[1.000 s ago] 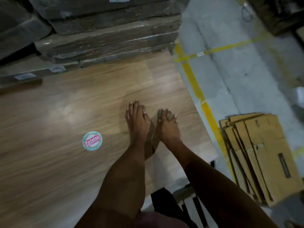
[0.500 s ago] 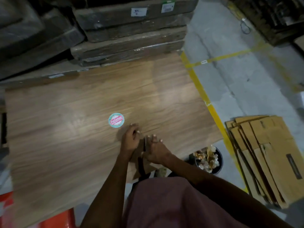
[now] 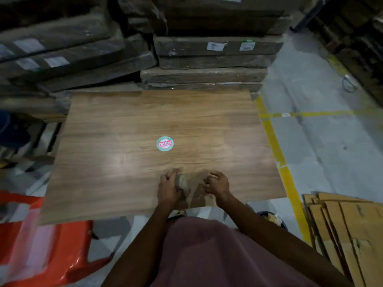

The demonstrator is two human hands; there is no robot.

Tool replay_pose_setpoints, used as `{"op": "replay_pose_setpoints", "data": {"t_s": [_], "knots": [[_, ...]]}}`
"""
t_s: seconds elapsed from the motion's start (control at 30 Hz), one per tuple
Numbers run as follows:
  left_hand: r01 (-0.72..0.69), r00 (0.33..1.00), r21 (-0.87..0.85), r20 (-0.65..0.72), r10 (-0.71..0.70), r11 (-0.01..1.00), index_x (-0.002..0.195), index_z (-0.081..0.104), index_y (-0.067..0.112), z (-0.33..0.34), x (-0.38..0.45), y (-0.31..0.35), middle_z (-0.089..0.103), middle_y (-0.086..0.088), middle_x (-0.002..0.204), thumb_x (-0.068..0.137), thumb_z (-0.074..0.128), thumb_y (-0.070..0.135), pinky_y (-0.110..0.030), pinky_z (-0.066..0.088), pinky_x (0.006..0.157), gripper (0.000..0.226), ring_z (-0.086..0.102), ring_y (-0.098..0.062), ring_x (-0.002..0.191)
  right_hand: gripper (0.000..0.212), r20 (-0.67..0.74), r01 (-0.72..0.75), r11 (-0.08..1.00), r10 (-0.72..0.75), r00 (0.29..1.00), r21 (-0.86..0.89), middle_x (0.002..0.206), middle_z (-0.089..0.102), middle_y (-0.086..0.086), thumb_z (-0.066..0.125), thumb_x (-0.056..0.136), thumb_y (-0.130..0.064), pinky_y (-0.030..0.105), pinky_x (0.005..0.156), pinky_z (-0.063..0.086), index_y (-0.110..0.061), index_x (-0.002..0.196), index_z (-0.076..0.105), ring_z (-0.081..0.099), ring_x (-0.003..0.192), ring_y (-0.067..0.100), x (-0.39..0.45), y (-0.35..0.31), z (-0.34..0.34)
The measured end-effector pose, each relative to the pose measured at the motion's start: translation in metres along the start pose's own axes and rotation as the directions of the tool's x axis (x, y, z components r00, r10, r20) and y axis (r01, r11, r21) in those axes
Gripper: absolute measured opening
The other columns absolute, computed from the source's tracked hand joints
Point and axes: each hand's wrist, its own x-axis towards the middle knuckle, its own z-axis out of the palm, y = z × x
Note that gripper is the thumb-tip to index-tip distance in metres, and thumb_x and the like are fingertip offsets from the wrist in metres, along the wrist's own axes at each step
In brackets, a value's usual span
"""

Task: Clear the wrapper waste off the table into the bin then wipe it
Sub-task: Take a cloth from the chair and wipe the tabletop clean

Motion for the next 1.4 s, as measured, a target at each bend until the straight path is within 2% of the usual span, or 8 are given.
{"op": "replay_pose_setpoints", "data": {"t_s": [0.23, 0.3, 0.37, 0.5, 0.7, 0.93, 1.13, 1.4], "knots": [[-0.086, 0.993, -0.218, -0.099, 0.066, 0.972, 0.133, 0.066, 0.02, -0.009, -0.03, -0.018, 0.066, -0.013, 0.12, 0.063, 0.073, 0.018, -0.039, 0.054, 0.099, 0.07, 0.063, -0.03, 0.113, 0.047, 0.362, -0.118, 0.952, 0.22, 0.906, -0.282, 0.075, 0.065, 0.0, 0.07, 0.085, -0.06, 0.024, 0.046, 0.045, -0.018, 0.104, 0.071, 0.057, 0.053, 0.016, -0.022, -0.001, 0.029], [-0.117, 0.985, -0.226, -0.154, 0.084, 0.967, 0.136, 0.063, 0.019, -0.025, -0.046, -0.015, 0.061, -0.014, 0.123, 0.068, 0.08, 0.007, -0.033, 0.051, 0.102, 0.072, 0.061, -0.027, 0.116, 0.054, 0.484, -0.09, 0.938, 0.253, 0.838, -0.336, 0.089, 0.073, 0.0, 0.065, 0.083, -0.069, 0.028, 0.055, 0.055, -0.022, 0.107, 0.074, 0.068, 0.075, 0.018, -0.026, -0.01, 0.047], [-0.129, 0.975, -0.239, -0.209, 0.079, 0.962, 0.139, 0.06, 0.015, -0.037, -0.055, -0.018, 0.057, -0.014, 0.126, 0.072, 0.079, -0.001, -0.02, 0.044, 0.104, 0.072, 0.056, -0.02, 0.118, 0.047, 0.541, -0.059, 0.924, 0.272, 0.796, -0.378, 0.111, 0.074, 0.002, 0.059, 0.093, -0.064, 0.034, 0.07, 0.06, -0.023, 0.113, 0.073, 0.069, 0.097, 0.022, -0.031, -0.017, 0.065], [-0.085, 0.952, -0.283, -0.305, -0.005, 0.955, 0.139, 0.059, 0.011, -0.069, -0.071, -0.032, 0.054, -0.014, 0.128, 0.075, 0.076, -0.004, 0.007, 0.026, 0.09, 0.068, 0.049, -0.015, 0.115, 0.032, 0.587, -0.018, 0.902, 0.295, 0.754, -0.43, 0.099, 0.068, 0.008, 0.065, 0.096, -0.047, 0.032, 0.065, 0.058, -0.018, 0.109, 0.071, 0.064, 0.078, 0.022, -0.048, -0.023, 0.107], [-0.051, 0.955, -0.7, -0.244, -0.171, 0.712, 0.156, 0.032, 0.023, -0.107, -0.097, -0.071, 0.046, 0.002, 0.145, 0.087, 0.08, 0.03, -0.031, 0.048, 0.107, 0.084, 0.052, -0.013, 0.131, 0.004, 0.586, 0.028, 0.945, 0.179, 0.791, -0.326, 0.089, 0.067, 0.016, 0.066, 0.096, -0.009, 0.03, 0.057, 0.055, -0.01, 0.099, 0.07, 0.064, 0.071, 0.024, -0.073, -0.028, 0.177], [-0.096, 0.852, -0.731, -0.411, -0.324, 0.675, 0.124, 0.063, 0.017, -0.174, -0.108, -0.144, 0.071, -0.013, 0.115, 0.097, 0.069, 0.019, -0.019, 0.052, 0.068, 0.028, 0.068, -0.032, 0.102, 0.012, 0.606, 0.185, 0.911, 0.084, 0.791, -0.368, 0.086, 0.067, 0.006, 0.07, 0.095, -0.008, 0.026, 0.046, 0.055, -0.019, 0.091, 0.067, 0.066, 0.071, 0.018, -0.108, -0.041, 0.274], [-0.148, 0.822, -0.79, -0.433, -0.371, 0.596, 0.12, 0.058, 0.019, -0.241, -0.134, -0.22, 0.072, -0.014, 0.103, 0.087, 0.075, 0.004, -0.036, 0.059, 0.071, 0.04, 0.072, -0.026, 0.088, 0.01, 0.684, 0.282, 0.892, 0.041, 0.728, -0.354, 0.092, 0.072, 0.011, 0.07, 0.095, -0.006, 0.028, 0.054, 0.06, -0.015, 0.094, 0.069, 0.07, 0.076, 0.021, -0.157, -0.02, 0.364], [-0.156, 0.637, -0.897, -0.411, -0.652, 0.414, 0.104, 0.061, 0.016, -0.269, -0.186, -0.317, 0.072, -0.023, 0.088, 0.082, 0.077, -0.006, -0.038, 0.057, 0.055, 0.035, 0.069, -0.036, 0.069, 0.018, 0.703, 0.41, 0.732, 0.132, 0.699, -0.545, 0.077, 0.067, 0.006, 0.072, 0.094, -0.006, 0.029, 0.055, 0.058, -0.014, 0.082, 0.061, 0.065, 0.065, 0.015, -0.208, 0.043, 0.464]]}}
